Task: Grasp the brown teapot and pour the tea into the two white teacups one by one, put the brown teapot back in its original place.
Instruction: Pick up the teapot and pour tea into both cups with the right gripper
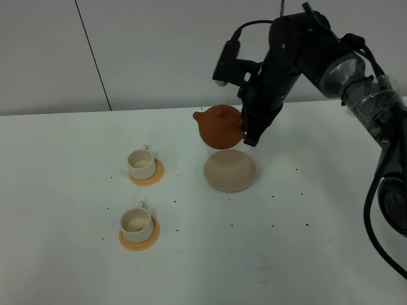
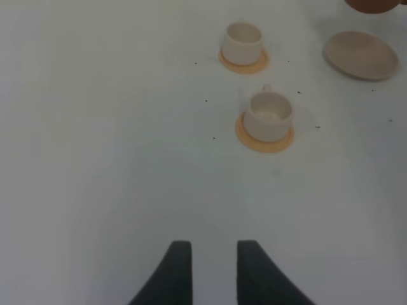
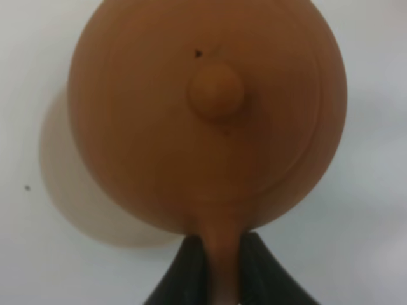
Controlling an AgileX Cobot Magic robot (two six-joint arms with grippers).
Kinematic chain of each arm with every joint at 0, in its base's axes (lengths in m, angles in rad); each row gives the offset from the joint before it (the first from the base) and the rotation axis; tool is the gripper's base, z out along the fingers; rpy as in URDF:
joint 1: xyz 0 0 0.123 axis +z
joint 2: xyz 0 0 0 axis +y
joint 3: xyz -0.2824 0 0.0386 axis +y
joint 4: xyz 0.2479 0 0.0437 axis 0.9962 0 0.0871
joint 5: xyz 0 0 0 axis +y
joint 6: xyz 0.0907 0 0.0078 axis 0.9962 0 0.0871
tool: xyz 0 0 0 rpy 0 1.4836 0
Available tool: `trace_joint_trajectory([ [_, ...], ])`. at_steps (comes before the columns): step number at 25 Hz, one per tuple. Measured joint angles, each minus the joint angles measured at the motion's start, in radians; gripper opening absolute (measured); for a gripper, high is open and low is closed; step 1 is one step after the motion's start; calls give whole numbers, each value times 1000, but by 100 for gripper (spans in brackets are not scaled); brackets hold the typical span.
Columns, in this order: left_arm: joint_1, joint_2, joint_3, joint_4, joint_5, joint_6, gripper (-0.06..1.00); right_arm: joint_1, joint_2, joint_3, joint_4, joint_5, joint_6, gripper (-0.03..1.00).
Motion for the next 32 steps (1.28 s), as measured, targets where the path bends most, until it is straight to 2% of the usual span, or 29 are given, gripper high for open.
trace_joint_trajectory([
  [19, 0, 0, 0, 0, 0, -1, 24, 124, -7, 0, 4, 1, 43, 9],
  [32, 0, 0, 0, 0, 0, -1, 24, 137, -51, 18, 27, 1, 67, 9],
])
